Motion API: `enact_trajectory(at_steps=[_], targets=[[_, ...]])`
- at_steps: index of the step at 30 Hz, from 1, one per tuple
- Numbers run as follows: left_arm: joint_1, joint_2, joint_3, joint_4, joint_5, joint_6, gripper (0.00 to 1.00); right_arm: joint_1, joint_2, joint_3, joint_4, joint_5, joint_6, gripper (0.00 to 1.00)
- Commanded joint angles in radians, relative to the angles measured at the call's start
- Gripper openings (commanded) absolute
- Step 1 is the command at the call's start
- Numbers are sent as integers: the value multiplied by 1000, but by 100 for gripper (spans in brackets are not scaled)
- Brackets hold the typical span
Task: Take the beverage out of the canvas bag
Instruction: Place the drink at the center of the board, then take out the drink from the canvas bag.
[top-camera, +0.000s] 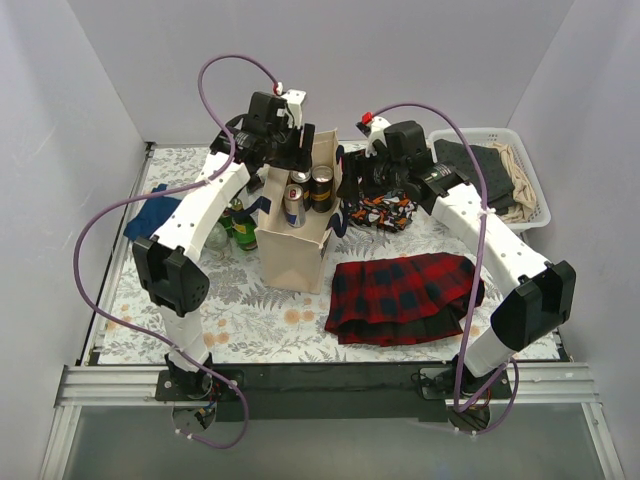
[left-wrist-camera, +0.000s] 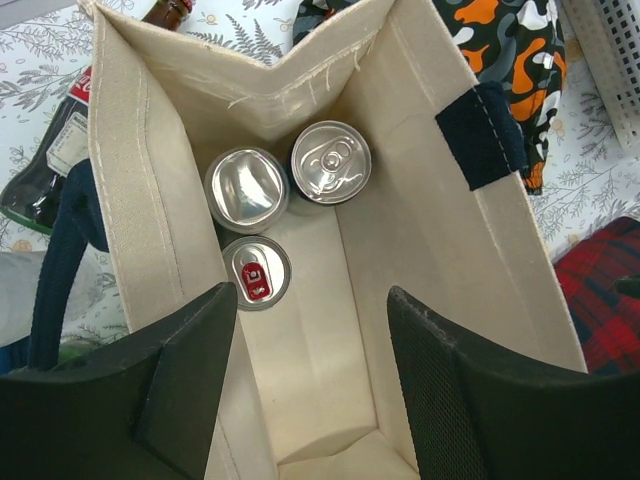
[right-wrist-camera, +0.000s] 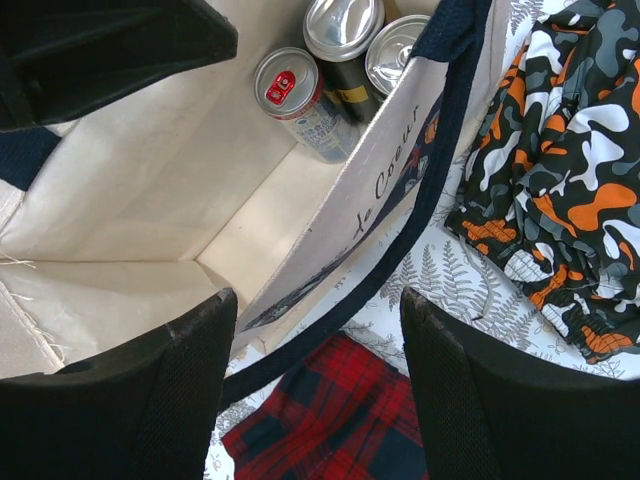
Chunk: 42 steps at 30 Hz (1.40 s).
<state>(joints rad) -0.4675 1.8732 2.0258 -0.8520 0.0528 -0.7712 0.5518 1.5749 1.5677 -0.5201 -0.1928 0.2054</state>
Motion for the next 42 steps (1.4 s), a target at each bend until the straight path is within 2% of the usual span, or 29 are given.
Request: enact_trajectory(at_steps=[1,8,17,26,35,42], targets=[[1,-8,-47,-15,-4,15,60,-7,-9,6,34,-36,-24,72],[-13,70,-50,5,29,-11,58,-12,-23,-17,38,-48,-34,72],[-19,170,-47,18,-200,-31,59,-26,-38,-34,40,-66,-41,72],[-28,158,-76,62,-361,-37,62,-46,-39,-47,43,-77,-47,72],[-46,175,-96,-21,-357,-23,62,-59,-42,-57,43,-83,-49,72],[-46,152,-142,2,-301,-45,63,-66,-41,-60,42,-86,-47,72]])
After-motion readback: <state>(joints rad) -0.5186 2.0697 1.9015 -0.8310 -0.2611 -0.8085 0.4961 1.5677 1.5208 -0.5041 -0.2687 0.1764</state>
